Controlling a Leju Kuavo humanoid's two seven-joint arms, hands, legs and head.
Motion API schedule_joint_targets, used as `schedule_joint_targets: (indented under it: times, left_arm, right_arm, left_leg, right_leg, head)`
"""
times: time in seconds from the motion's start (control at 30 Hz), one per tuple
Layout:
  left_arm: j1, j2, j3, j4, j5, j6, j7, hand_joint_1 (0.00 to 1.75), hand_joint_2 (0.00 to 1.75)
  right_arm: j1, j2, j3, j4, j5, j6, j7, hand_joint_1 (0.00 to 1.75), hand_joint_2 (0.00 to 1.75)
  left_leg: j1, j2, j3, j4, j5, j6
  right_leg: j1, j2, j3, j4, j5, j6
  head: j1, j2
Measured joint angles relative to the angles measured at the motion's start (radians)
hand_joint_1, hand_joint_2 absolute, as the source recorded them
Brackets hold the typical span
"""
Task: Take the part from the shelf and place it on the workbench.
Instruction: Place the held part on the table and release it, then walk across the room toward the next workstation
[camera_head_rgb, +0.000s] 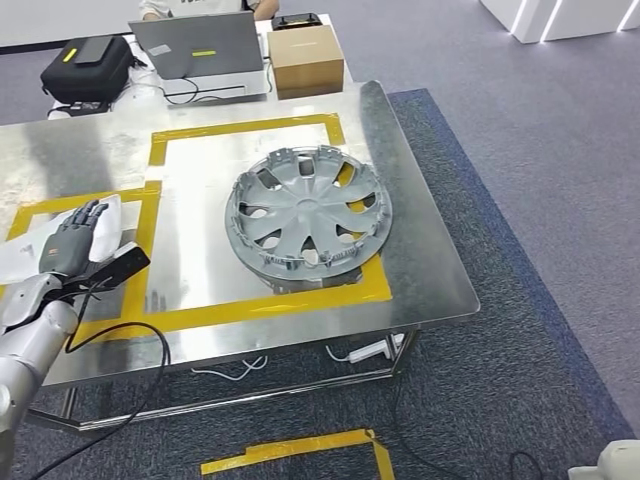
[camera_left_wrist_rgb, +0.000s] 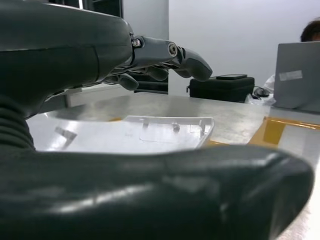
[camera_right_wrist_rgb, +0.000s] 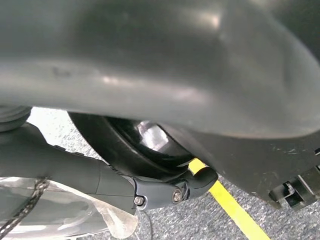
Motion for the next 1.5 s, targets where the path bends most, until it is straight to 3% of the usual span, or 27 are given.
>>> schedule_joint_targets:
  times: [0.07,0.13,0.17,0.2,0.3,0.33,0.43,0.5,0.57,0.63,0.67,0.7,0.8,0.87,0.93,0.97,1.03,1.1,1.13,1.17,1.2,1.27,1.33,1.37,1.43,1.47,1.5]
  left_arm:
    - [0.003,-0.001,0.005,0.000,0.000,0.001,-0.006,0.00,0.00]
    - [0.011,-0.003,0.006,0.000,0.000,0.002,-0.009,0.00,0.00]
    - [0.014,-0.005,0.006,0.000,0.000,0.002,-0.010,0.00,0.00]
    - [0.016,-0.005,0.007,0.000,0.000,0.002,-0.010,0.00,0.00]
    - [0.012,-0.006,0.009,-0.002,0.000,0.004,-0.010,0.00,0.00]
    - [0.012,-0.006,0.010,-0.002,0.000,0.005,-0.010,0.00,0.00]
    - [0.013,-0.008,0.012,-0.002,0.001,0.006,-0.015,0.00,0.00]
    - [0.013,-0.012,0.014,-0.002,0.001,0.009,-0.021,0.00,0.00]
    - [0.014,-0.014,0.015,-0.002,0.002,0.011,-0.024,0.00,0.00]
    - [0.018,-0.015,0.016,-0.002,0.002,0.011,-0.025,0.00,0.00]
    - [0.020,-0.016,0.017,-0.002,0.002,0.011,-0.025,0.00,0.00]
    - [0.022,-0.016,0.018,-0.002,0.002,0.011,-0.025,0.00,0.00]
    - [0.026,-0.014,0.026,-0.002,0.005,0.011,-0.028,0.00,0.00]
    - [0.031,-0.011,0.031,-0.002,0.011,0.012,-0.031,0.00,0.00]
    - [0.042,-0.009,0.036,-0.002,0.017,0.014,-0.037,0.00,0.00]
    - [0.050,-0.007,0.038,-0.002,0.020,0.015,-0.040,0.00,0.00]
    - [0.063,-0.001,0.045,-0.002,0.027,0.016,-0.045,0.00,0.00]
    - [0.075,0.001,0.054,-0.002,0.041,0.016,-0.055,0.00,0.00]
    - [0.083,0.000,0.060,-0.002,0.053,0.015,-0.065,0.00,0.00]
    - [0.090,-0.001,0.068,-0.003,0.069,0.014,-0.078,0.00,0.00]
    - [0.097,-0.004,0.078,-0.004,0.086,0.013,-0.093,0.00,0.00]
    - [0.105,-0.009,0.100,-0.010,0.113,0.013,-0.117,0.00,0.00]
    - [0.108,-0.013,0.119,-0.020,0.126,0.014,-0.130,0.00,0.00]
    - [0.110,-0.014,0.127,-0.023,0.131,0.015,-0.134,0.00,0.00]
    - [0.118,-0.017,0.142,-0.027,0.141,0.015,-0.140,0.00,0.00]
    - [0.121,-0.019,0.149,-0.028,0.146,0.015,-0.143,0.00,0.00]
    - [0.125,-0.022,0.155,-0.030,0.150,0.015,-0.145,0.00,0.00]
  right_arm:
    - [0.000,0.000,0.000,0.000,0.000,0.000,0.000,0.00,0.00]
    - [-0.001,0.000,0.000,0.000,-0.001,0.000,0.000,0.00,0.00]
    - [-0.002,0.000,0.000,0.000,-0.001,0.000,0.000,0.00,0.00]
    - [-0.003,0.000,0.000,0.000,-0.001,0.000,0.000,0.00,0.00]
    - [-0.006,0.000,0.000,0.000,-0.001,0.000,0.000,0.00,0.00]
    - [-0.006,0.000,0.000,0.000,-0.001,0.000,0.000,0.00,0.00]
    - [-0.007,0.000,0.000,0.000,-0.001,0.000,0.000,0.00,0.00]
    - [-0.008,0.000,0.000,0.000,-0.001,0.001,0.004,0.00,0.00]
    - [-0.012,-0.001,0.000,0.000,-0.001,0.002,0.009,0.00,0.00]
    - [-0.015,-0.001,0.000,0.000,-0.001,0.002,0.012,0.00,0.00]
    - [-0.016,-0.001,0.000,0.000,-0.001,0.002,0.013,0.00,0.00]
    - [-0.015,-0.001,0.000,0.000,-0.001,0.004,0.013,0.00,0.00]
    - [-0.009,-0.001,0.000,0.000,0.000,0.010,0.013,0.00,0.00]
    - [-0.005,-0.001,0.000,0.000,0.002,0.012,0.013,0.00,0.00]
    - [0.000,-0.001,0.000,0.000,0.003,0.013,0.013,0.00,0.00]
    - [0.001,-0.001,0.000,0.001,0.004,0.013,0.013,0.00,0.00]
    - [0.001,-0.001,0.000,0.002,0.006,0.013,0.013,0.00,0.00]
    - [0.000,-0.001,0.000,0.002,0.007,0.012,0.014,0.00,0.00]
    - [-0.001,-0.001,0.000,0.002,0.008,0.012,0.014,0.00,0.00]
    - [-0.002,-0.001,0.000,0.002,0.008,0.012,0.013,0.00,0.00]
    - [-0.004,-0.001,0.000,0.002,0.008,0.011,0.013,0.00,0.00]
    - [-0.007,-0.001,0.000,0.002,0.009,0.010,0.013,0.00,0.00]
    - [-0.010,-0.001,0.000,0.002,0.010,0.009,0.013,0.00,0.00]
    - [-0.011,-0.001,0.000,0.002,0.010,0.009,0.013,0.00,0.00]
    - [-0.012,-0.001,0.000,0.002,0.010,0.009,0.013,0.00,0.00]
    - [-0.012,-0.001,0.000,0.002,0.010,0.008,0.013,0.00,0.00]
    - [-0.012,-0.001,0.000,0.002,0.010,0.007,0.013,0.00,0.00]
  left_leg:
    - [0.003,0.000,-0.041,0.126,-0.080,-0.010]
    - [0.005,0.000,-0.060,0.218,-0.122,-0.015]
    - [0.005,0.000,-0.045,0.211,-0.116,-0.015]
    - [0.006,0.000,-0.009,0.161,-0.093,-0.015]
    - [0.004,0.000,0.114,-0.043,-0.032,-0.007]
    - [0.001,-0.001,0.127,-0.071,-0.028,-0.001]
    - [-0.001,0.000,0.116,-0.075,-0.011,0.021]
    - [0.003,0.004,0.100,-0.079,0.008,0.037]
    - [0.003,0.007,0.076,-0.079,0.028,0.045]
    - [0.002,0.008,0.049,-0.077,0.047,0.046]
    - [0.001,0.008,0.035,-0.077,0.057,0.044]
    - [0.001,0.008,0.024,-0.077,0.066,0.042]
    - [-0.001,0.007,-0.001,-0.074,0.088,0.032]
    - [-0.003,0.007,-0.010,-0.072,0.104,0.021]
    - [-0.002,0.007,-0.016,-0.073,0.116,0.010]
    - [0.000,0.007,-0.022,-0.067,0.106,0.004]
    - [0.003,0.006,-0.046,-0.001,0.029,-0.007]
    - [0.005,0.005,-0.075,0.130,-0.067,-0.015]
    - [0.005,0.005,-0.080,0.185,-0.088,-0.018]
    - [0.005,0.006,-0.073,0.212,-0.087,-0.019]
    - [0.006,0.006,-0.049,0.202,-0.067,-0.019]
    - [0.006,0.006,0.041,0.087,-0.025,-0.015]
    - [0.002,0.003,0.121,-0.039,-0.026,-0.005]
    - [-0.001,0.002,0.137,-0.068,-0.034,0.001]
    - [-0.003,0.003,0.133,-0.078,-0.026,0.016]
    - [-0.001,0.005,0.126,-0.080,-0.016,0.025]
    - [0.001,0.007,0.115,-0.083,-0.003,0.034]
  right_leg:
    - [0.001,-0.001,-0.009,0.000,0.009,-0.005]
    - [0.002,-0.002,-0.022,0.001,0.018,-0.005]
    - [0.002,-0.002,-0.028,0.002,0.024,-0.004]
    - [0.001,-0.002,-0.035,0.003,0.029,-0.003]
    - [0.005,-0.001,-0.049,0.009,0.044,0.009]
    - [0.006,-0.001,-0.052,0.010,0.049,0.014]
    - [0.005,0.000,-0.060,0.008,0.062,0.031]
    - [0.004,-0.001,-0.082,0.051,0.012,0.041]
    - [0.003,-0.002,-0.122,0.171,-0.085,0.047]
    - [0.003,-0.002,-0.140,0.285,-0.139,0.050]
    - [0.003,-0.002,-0.126,0.298,-0.136,0.050]
    - [0.003,-0.002,-0.094,0.273,-0.117,0.049]
    - [0.004,-0.001,0.059,0.067,-0.073,0.039]
    - [0.006,0.001,0.110,-0.014,-0.081,0.034]
    - [0.006,0.000,0.102,-0.022,-0.070,0.022]
    - [0.005,-0.001,0.094,-0.023,-0.061,0.012]
    - [0.003,-0.004,0.072,-0.025,-0.037,-0.005]
    - [0.005,-0.005,0.044,-0.022,-0.016,-0.011]
    - [0.006,-0.005,0.029,-0.020,-0.006,-0.011]
    - [0.007,-0.006,0.014,-0.016,0.002,-0.010]
    - [0.007,-0.006,0.000,-0.011,0.010,-0.008]
    - [0.007,-0.006,-0.027,0.001,0.023,-0.003]
    - [0.009,-0.007,-0.045,0.011,0.036,0.007]
    - [0.010,-0.007,-0.049,0.013,0.044,0.012]
    - [0.010,-0.006,-0.054,0.010,0.059,0.023]
    - [0.010,-0.005,-0.061,0.013,0.054,0.028]
    - [0.010,-0.005,-0.072,0.030,0.028,0.034]
  head:
    - [-0.004,0.000]
    - [-0.004,0.000]
    - [-0.004,0.000]
    - [-0.004,0.000]
    - [-0.003,0.000]
    - [-0.003,0.000]
    - [-0.003,0.000]
    - [0.000,0.000]
    - [0.002,0.000]
    - [0.002,0.000]
    - [0.002,0.000]
    - [0.003,0.000]
    - [0.002,0.000]
    - [0.002,0.000]
    - [0.003,0.000]
    - [0.002,0.000]
    - [-0.002,0.000]
    - [-0.006,0.000]
    - [-0.006,0.000]
    - [-0.006,0.000]
    - [-0.006,0.000]
    - [-0.006,0.000]
    - [-0.005,0.000]
    - [-0.005,0.000]
    - [-0.005,0.000]
    - [-0.006,0.000]
    - [-0.004,0.000]
